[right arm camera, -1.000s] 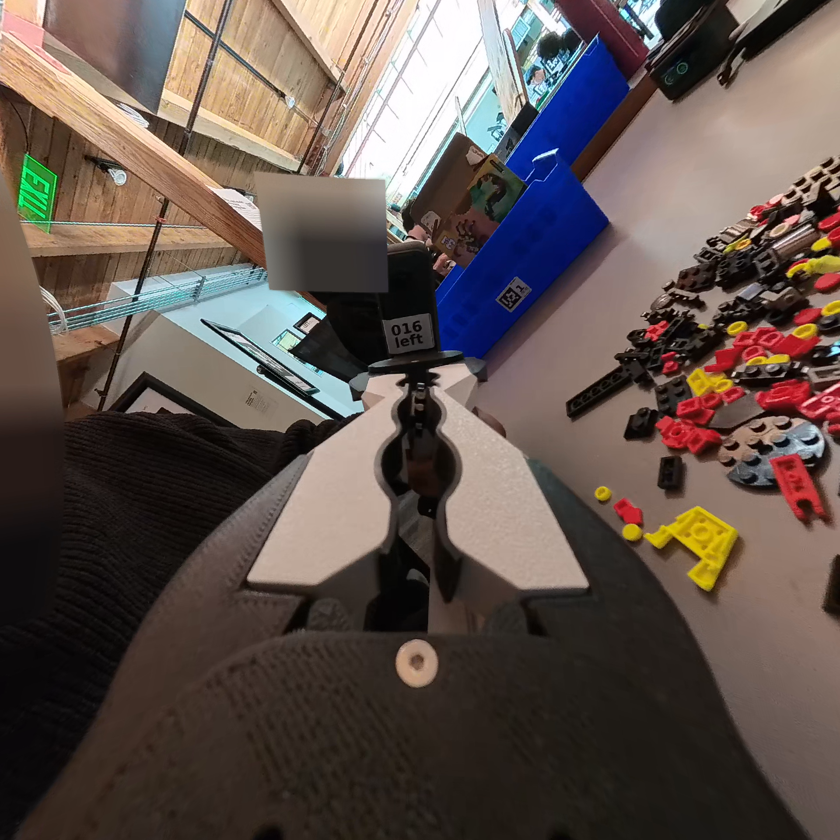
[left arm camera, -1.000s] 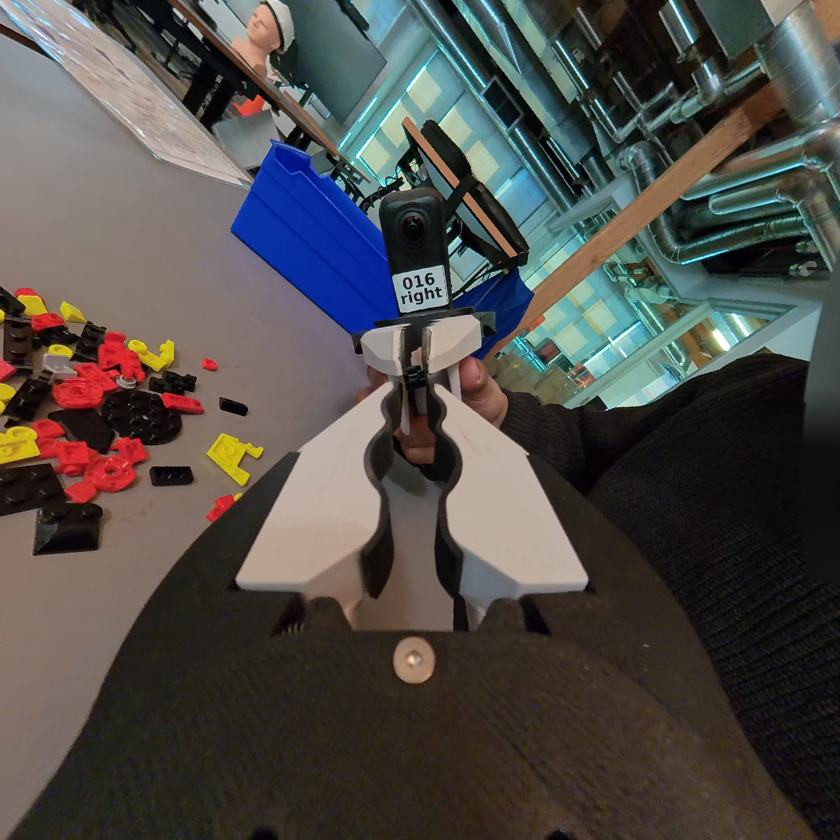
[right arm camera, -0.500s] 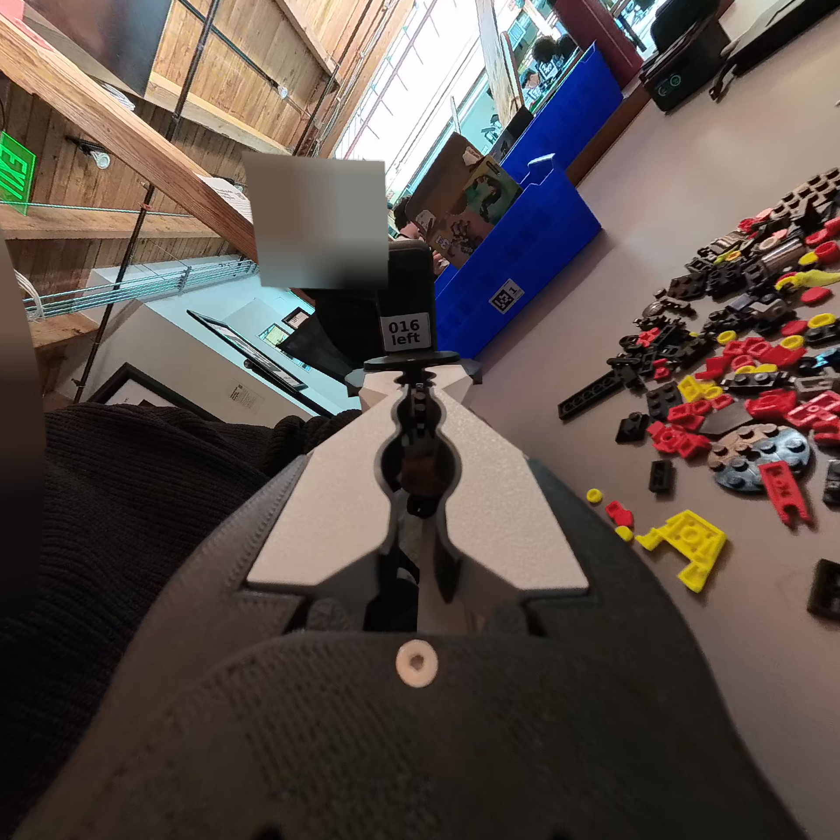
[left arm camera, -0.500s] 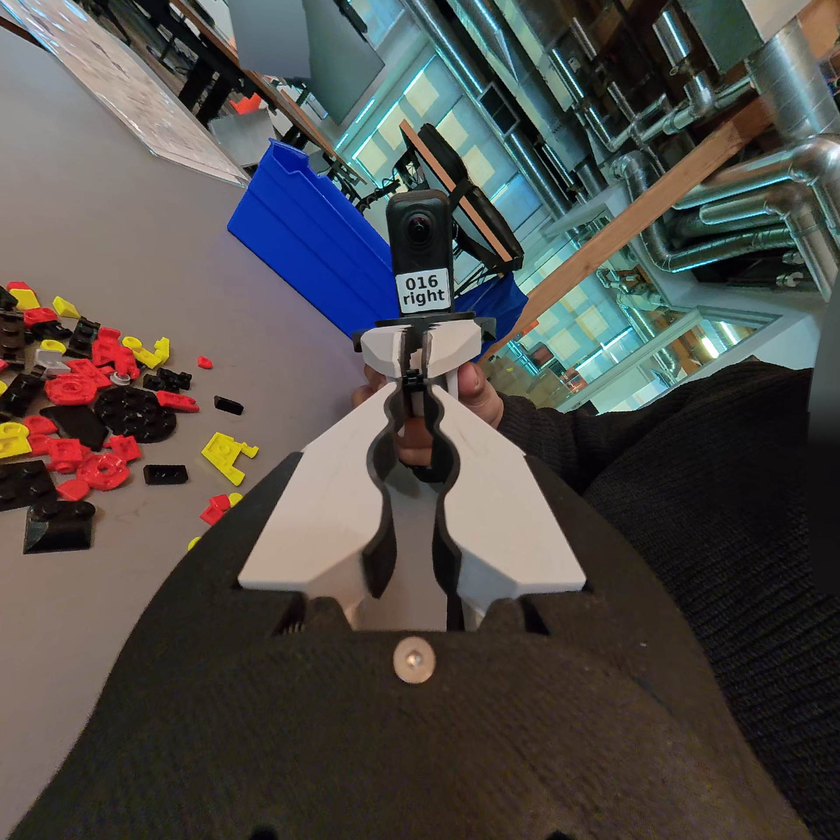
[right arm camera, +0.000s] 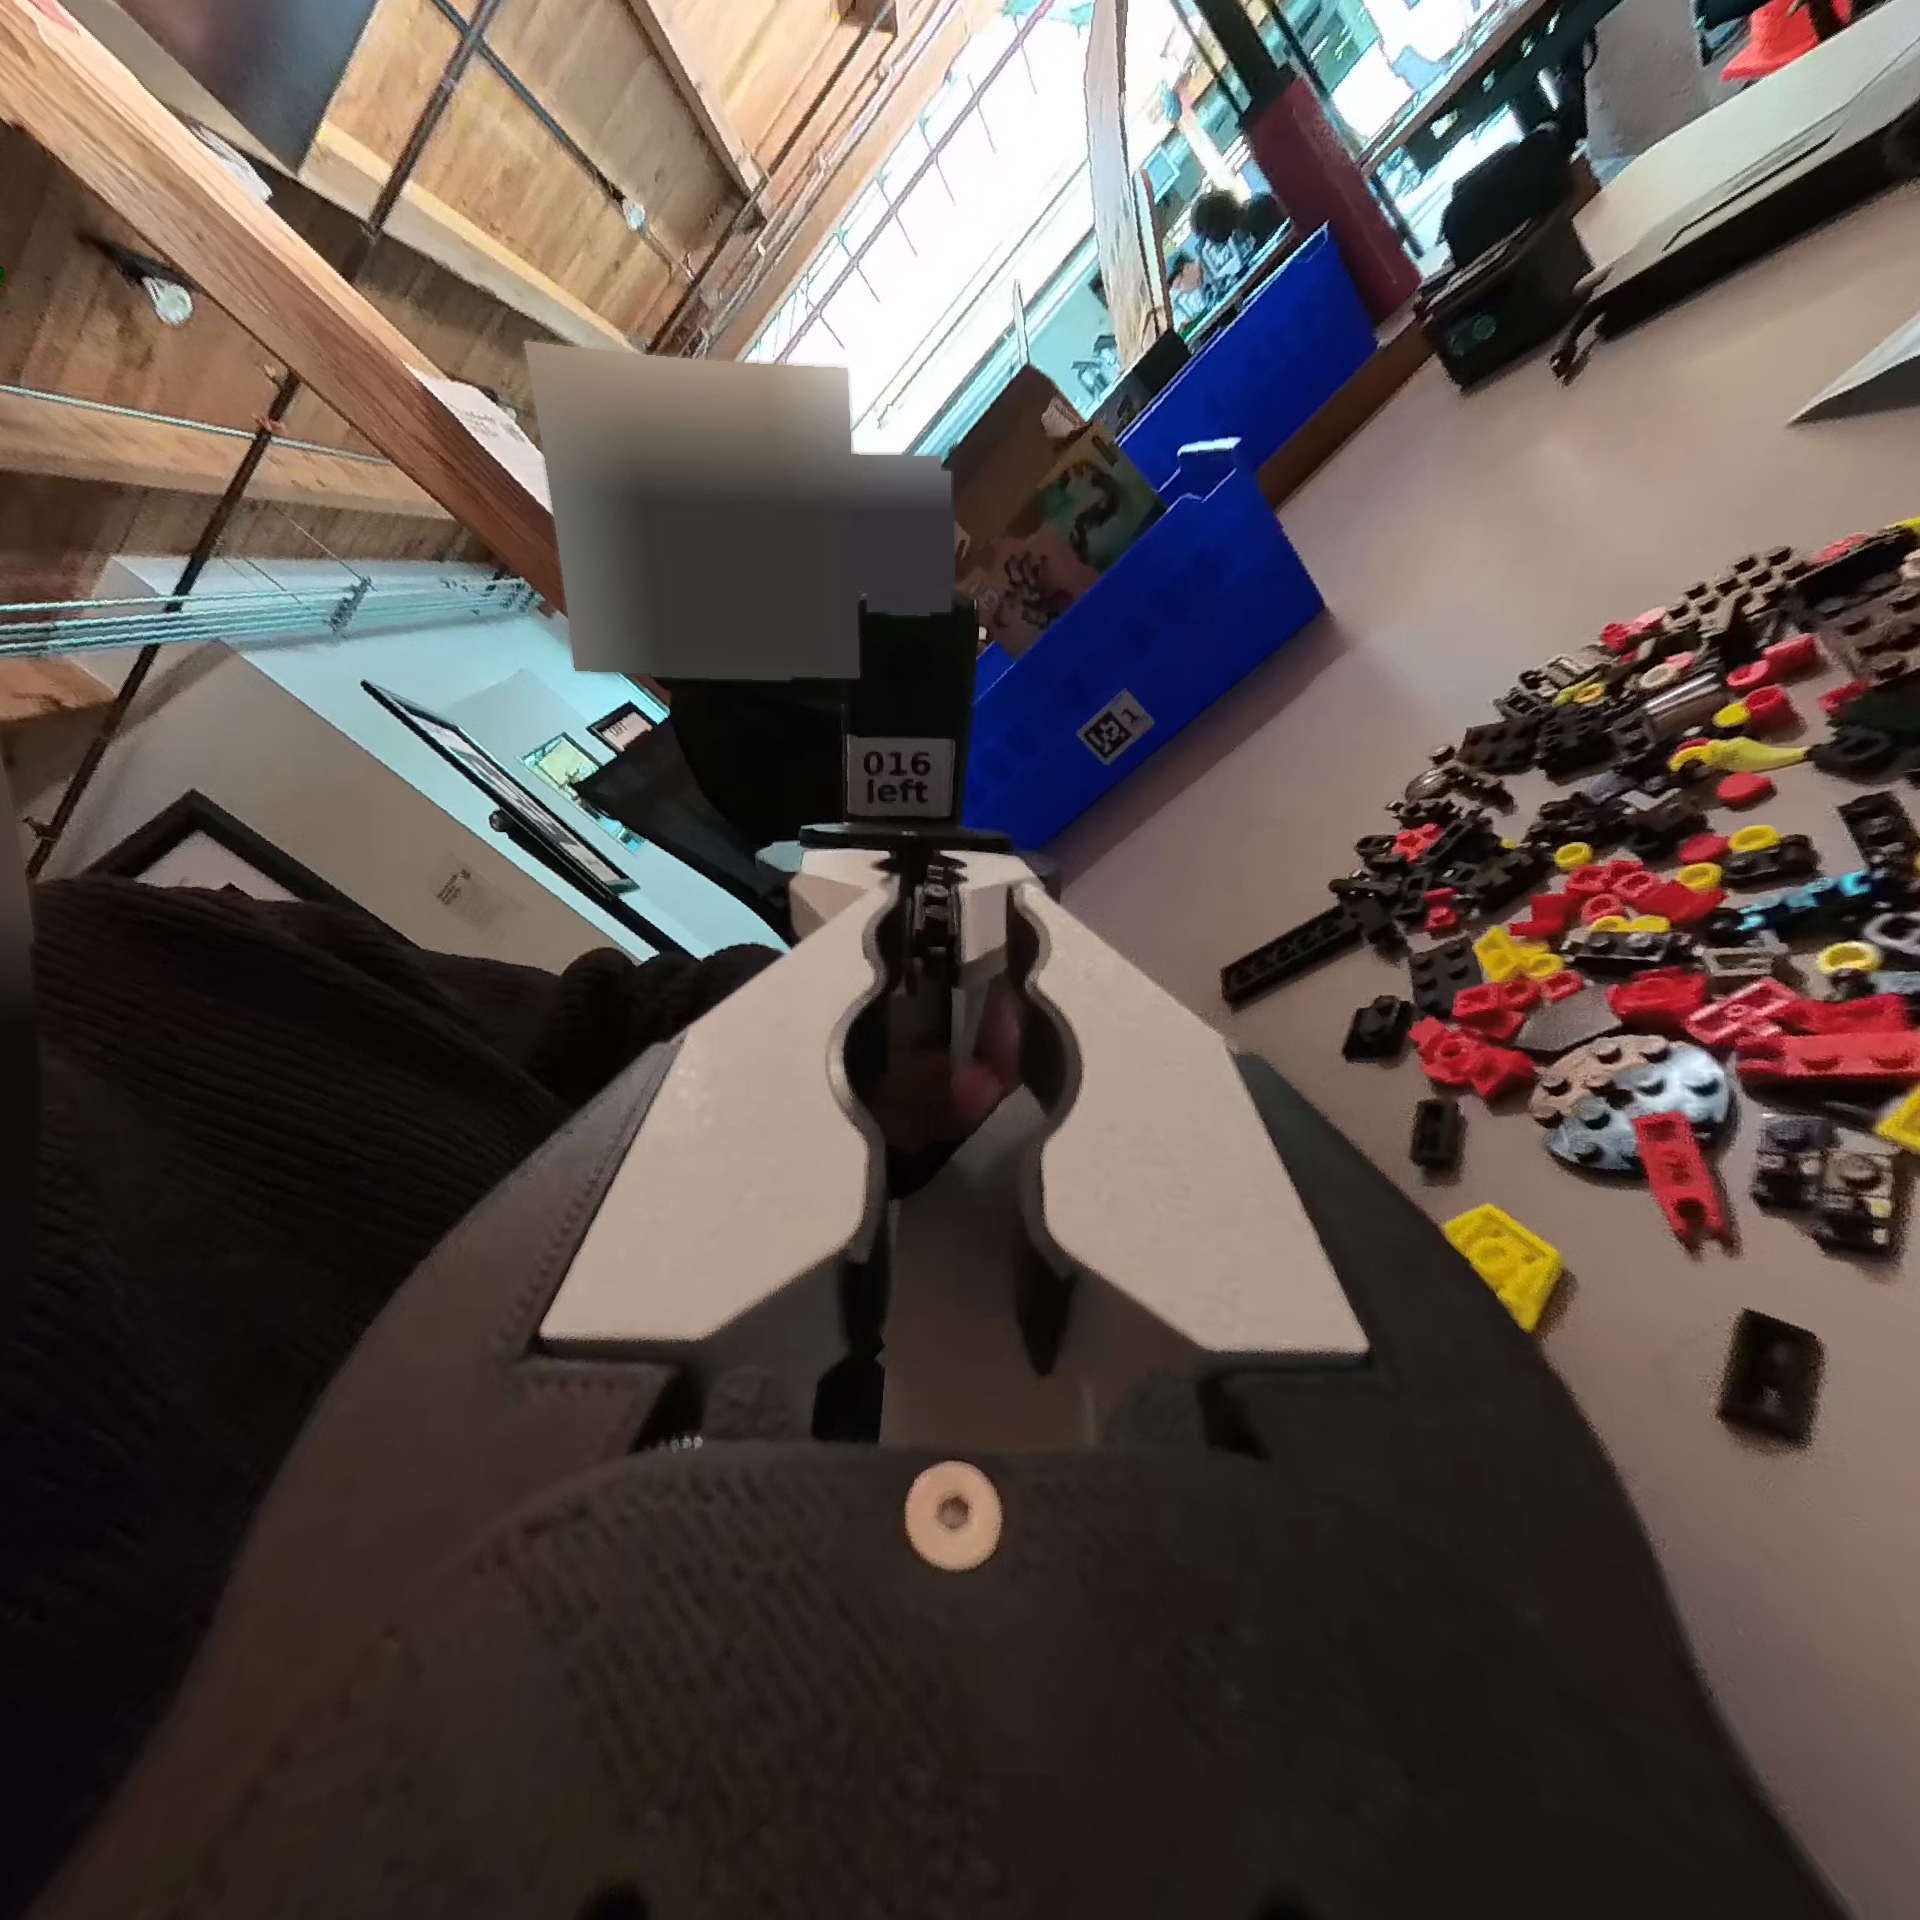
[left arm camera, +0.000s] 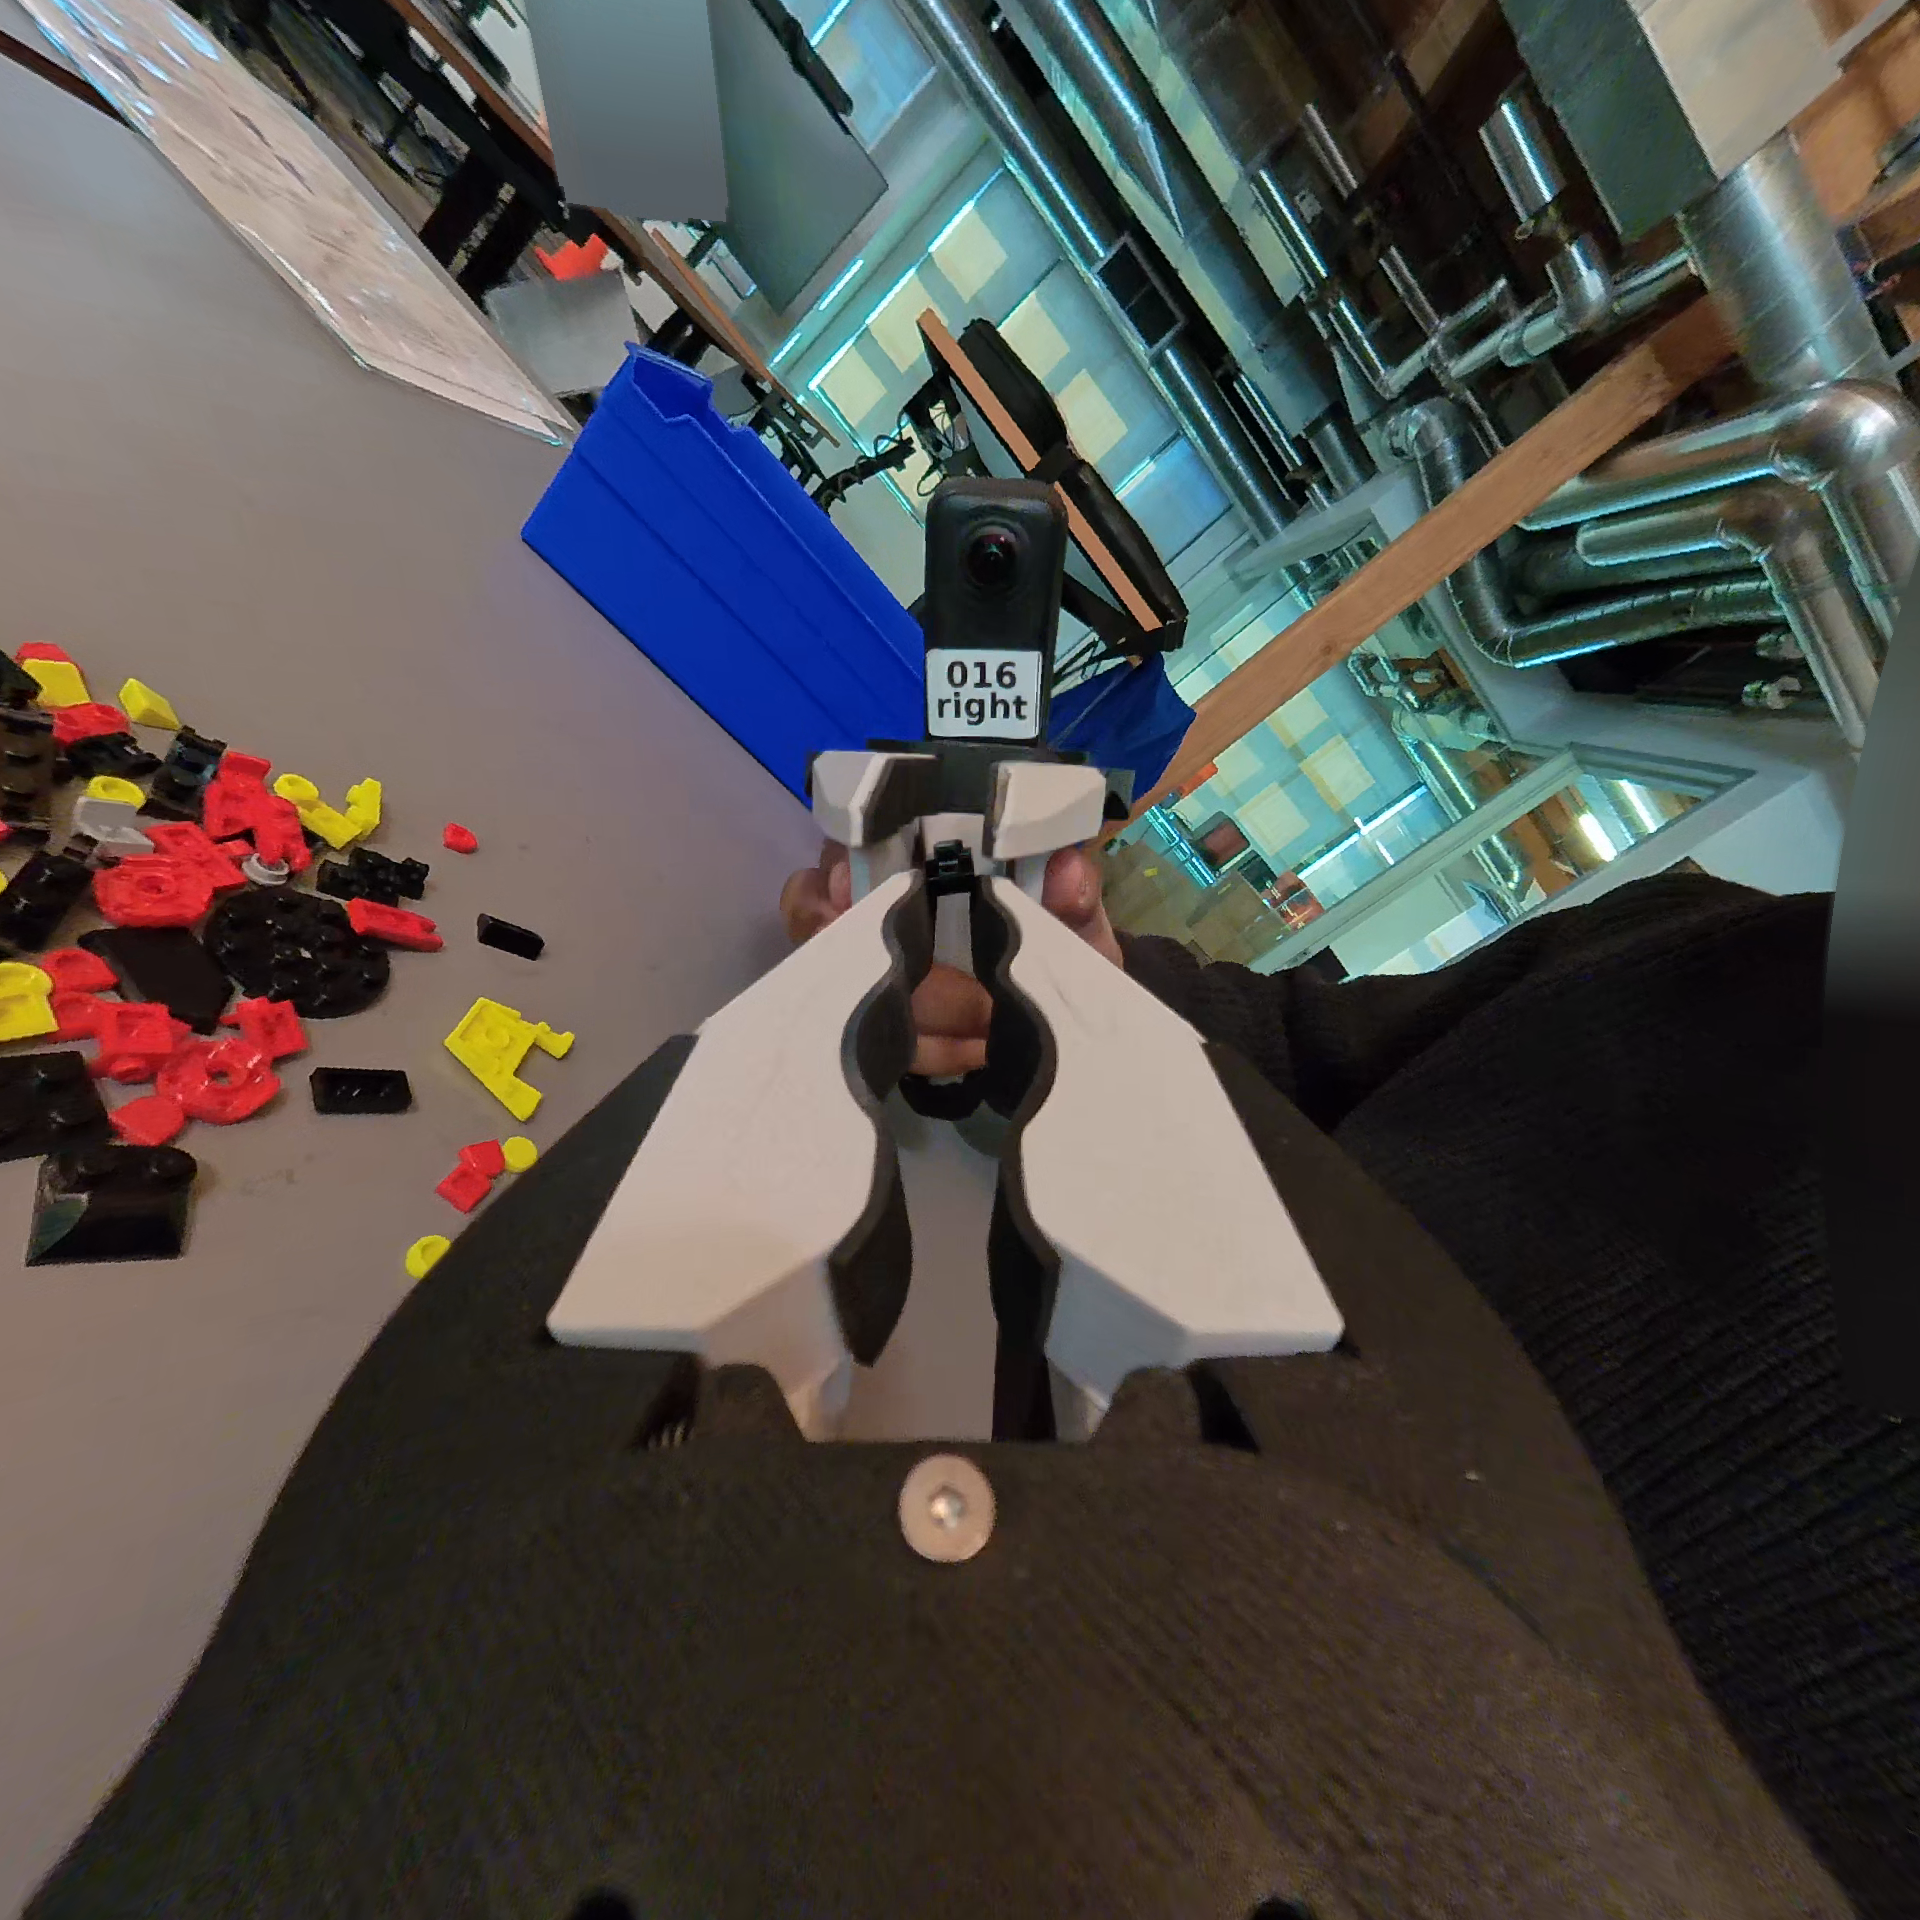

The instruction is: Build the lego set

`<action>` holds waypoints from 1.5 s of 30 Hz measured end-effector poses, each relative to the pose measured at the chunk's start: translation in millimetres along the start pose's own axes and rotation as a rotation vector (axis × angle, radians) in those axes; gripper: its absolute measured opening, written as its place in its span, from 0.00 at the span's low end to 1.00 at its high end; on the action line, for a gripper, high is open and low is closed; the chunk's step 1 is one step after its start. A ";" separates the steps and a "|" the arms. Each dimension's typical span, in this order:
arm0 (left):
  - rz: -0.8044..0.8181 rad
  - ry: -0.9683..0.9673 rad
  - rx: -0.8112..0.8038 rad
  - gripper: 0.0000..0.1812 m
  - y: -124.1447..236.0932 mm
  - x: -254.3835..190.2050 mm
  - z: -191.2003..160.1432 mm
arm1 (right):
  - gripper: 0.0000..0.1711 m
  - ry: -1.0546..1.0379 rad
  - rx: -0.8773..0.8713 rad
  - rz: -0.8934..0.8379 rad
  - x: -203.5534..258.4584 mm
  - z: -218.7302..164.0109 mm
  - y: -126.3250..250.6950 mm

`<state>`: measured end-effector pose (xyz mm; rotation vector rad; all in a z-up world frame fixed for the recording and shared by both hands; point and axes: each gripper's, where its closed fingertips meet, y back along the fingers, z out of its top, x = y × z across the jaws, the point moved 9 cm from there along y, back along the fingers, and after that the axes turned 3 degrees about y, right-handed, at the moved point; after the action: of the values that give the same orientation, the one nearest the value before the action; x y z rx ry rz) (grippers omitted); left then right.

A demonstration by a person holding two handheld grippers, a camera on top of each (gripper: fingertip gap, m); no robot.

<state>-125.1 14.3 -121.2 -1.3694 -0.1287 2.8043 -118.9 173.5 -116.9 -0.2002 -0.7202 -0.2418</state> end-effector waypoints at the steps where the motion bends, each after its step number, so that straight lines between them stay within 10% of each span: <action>1: 0.003 -0.006 0.000 0.02 -0.2 -0.8 0.1 | 0.09 -0.001 0.008 0.002 0.6 -1.2 -1.2; 45: -0.025 0.072 -0.050 0.04 -0.7 0.2 -2.9 | 0.03 -0.199 -0.231 0.070 -6.1 10.5 17.1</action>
<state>-122.9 15.2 -123.1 -1.4667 -0.2143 2.7454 -125.0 193.5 -114.9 -0.4740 -0.8805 -0.2406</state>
